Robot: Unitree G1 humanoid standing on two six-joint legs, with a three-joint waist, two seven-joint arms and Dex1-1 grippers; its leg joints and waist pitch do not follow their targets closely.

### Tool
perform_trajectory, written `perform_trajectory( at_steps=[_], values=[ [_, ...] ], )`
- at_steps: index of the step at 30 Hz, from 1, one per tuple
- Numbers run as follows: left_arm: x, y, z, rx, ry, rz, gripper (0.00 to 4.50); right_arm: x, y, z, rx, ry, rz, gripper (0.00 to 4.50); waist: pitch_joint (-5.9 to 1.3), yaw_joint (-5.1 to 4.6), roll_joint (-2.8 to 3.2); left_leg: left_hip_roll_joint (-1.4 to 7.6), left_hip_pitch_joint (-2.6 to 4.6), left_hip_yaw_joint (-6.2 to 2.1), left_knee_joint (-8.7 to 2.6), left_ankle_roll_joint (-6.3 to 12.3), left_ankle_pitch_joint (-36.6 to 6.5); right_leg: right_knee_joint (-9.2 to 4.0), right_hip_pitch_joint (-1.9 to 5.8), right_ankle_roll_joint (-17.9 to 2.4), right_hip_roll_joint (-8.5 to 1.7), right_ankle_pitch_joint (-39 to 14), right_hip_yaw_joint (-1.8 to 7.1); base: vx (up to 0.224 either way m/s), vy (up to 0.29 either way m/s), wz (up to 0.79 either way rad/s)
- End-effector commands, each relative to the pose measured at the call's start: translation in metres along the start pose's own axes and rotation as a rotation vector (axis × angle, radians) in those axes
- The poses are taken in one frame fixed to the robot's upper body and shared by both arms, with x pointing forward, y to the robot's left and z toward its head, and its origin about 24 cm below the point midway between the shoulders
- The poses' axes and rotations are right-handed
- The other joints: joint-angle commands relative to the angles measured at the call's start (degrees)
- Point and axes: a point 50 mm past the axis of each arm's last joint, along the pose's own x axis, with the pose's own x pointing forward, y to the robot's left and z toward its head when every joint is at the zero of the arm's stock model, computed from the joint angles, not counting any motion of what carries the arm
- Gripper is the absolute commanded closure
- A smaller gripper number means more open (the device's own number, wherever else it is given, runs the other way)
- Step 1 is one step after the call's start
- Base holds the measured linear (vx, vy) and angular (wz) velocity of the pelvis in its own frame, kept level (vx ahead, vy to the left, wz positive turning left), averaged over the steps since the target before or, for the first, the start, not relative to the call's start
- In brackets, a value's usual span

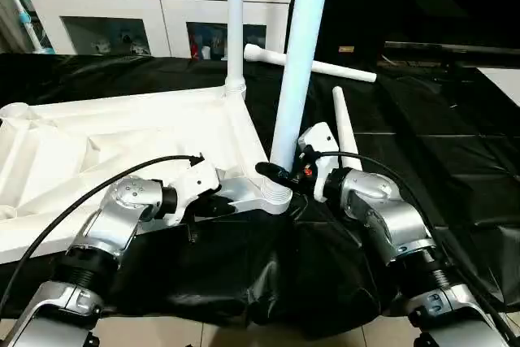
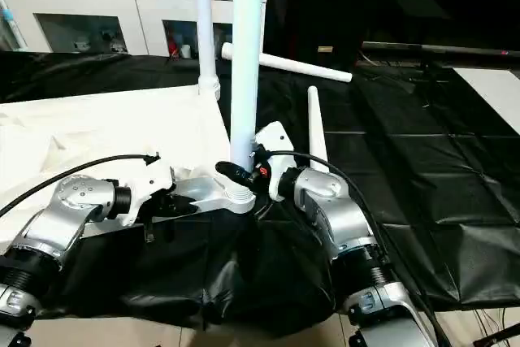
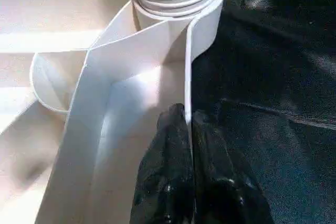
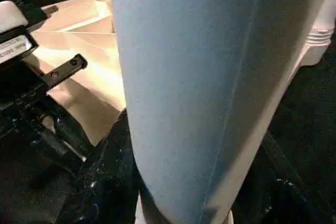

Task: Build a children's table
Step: Rotate table base

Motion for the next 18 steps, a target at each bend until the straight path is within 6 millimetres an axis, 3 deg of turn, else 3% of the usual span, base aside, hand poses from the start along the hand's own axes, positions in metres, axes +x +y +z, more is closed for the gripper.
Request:
perform_trajectory(
  at_steps=[1, 6, 8, 13, 15, 18],
  values=[
    [-0.001, 0.01, 0.005, -0.042, -0.055, 0.117, 4.5, -0.009, 0.001, -0.05, 0.092, 0.22, -0.038, 2.65, -2.14, -0.07, 0.01, 1.15, 0.51, -0.51, -4.8, -0.93, -19.9, -5.77, 1.25, -7.9, -3.96, -21.1, 2.38, 0.0, 0.0, 0.0],
    [0.02, 0.008, 0.013, -0.143, -0.02, 0.226, 4.5, 0.008, -0.003, -0.05, 0.177, 0.189, -0.287, 2.65, -1.71, -0.39, -0.13, 1.01, 0.96, -0.92, -5.0, -2.05, -23.5, -6.73, 0.8, -5.5, -4.39, -31.2, 2.26, 0.0, 0.0, 0.0],
    [0.029, 0.007, 0.018, -0.175, -0.003, 0.256, 4.5, 0.014, -0.003, -0.051, 0.21, 0.193, -0.35, 2.65, -1.8, -0.5, -0.36, 1.0, 0.9, -1.0, -5.13, -1.77, -23.3, -6.95, 0.81, -4.8, -4.3, -31.5, 2.18, 0.0, 0.0, 0.0],
    [0.042, 0.005, 0.023, -0.229, 0.038, 0.304, 4.5, 0.023, -0.001, -0.052, 0.26, 0.205, -0.422, 2.65, -1.97, -0.66, -0.09, 0.97, 1.36, -0.87, -5.27, -1.7, -23.7, -7.12, 0.56, -5.3, -4.02, -28.3, 2.05, 0.0, 0.0, 0.0],
    [0.05, 0.003, 0.028, -0.259, 0.047, 0.321, 4.5, 0.026, -0.001, -0.051, 0.288, 0.208, -0.457, 2.65, -1.91, -0.62, -0.16, 0.95, 1.17, -0.93, -5.42, -1.45, -23.8, -7.18, 0.71, -5.4, -3.96, -27.2, 1.99, 0.0, 0.0, 0.0],
    [0.067, -0.004, 0.038, -0.301, 0.083, 0.355, 4.5, 0.034, 0.001, -0.052, 0.338, 0.231, -0.514, 2.65, -1.68, -0.5, -0.17, 0.77, 1.94, -0.88, -5.19, -1.75, -26.9, -7.77, 0.04, -4.8, -3.93, -30.1, 1.91, 0.0, 0.0, 0.0]
  ],
)
